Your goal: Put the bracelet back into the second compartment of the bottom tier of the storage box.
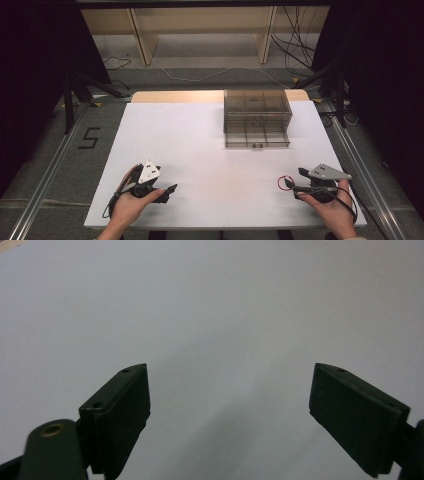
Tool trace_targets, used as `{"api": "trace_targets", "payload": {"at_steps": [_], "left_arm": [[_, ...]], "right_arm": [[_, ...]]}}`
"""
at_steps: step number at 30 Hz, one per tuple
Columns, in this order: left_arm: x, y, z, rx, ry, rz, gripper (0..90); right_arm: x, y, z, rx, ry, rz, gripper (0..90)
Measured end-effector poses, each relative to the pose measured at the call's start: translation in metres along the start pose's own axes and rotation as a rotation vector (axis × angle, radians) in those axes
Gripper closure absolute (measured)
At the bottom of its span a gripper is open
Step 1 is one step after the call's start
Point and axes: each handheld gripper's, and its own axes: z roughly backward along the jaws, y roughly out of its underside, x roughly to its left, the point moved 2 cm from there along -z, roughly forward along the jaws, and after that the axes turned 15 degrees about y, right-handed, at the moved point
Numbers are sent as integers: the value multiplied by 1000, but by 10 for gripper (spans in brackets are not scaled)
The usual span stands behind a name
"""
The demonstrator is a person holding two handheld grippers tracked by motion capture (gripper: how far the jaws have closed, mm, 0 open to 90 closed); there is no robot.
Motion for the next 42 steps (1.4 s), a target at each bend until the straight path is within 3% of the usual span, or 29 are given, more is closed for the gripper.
{"api": "trace_targets", "payload": {"at_steps": [11, 15, 23, 34, 42], "left_arm": [[-2, -1, 0, -14, 6, 0, 165], [-1, -1, 0, -12, 8, -1, 165], [-1, -1, -1, -10, 8, -2, 166], [-1, -1, -1, -13, 10, -1, 166], [-1, -1, -1, -11, 10, -4, 165]], "right_arm": [[-3, -4, -3, 48, 22, 11, 391], [-6, -7, -10, 93, 51, 26, 439], [-15, -10, -22, 162, 50, 21, 559], [-12, -8, -33, 237, -34, 54, 679], [-10, -7, -36, 261, -44, 66, 753]]}}
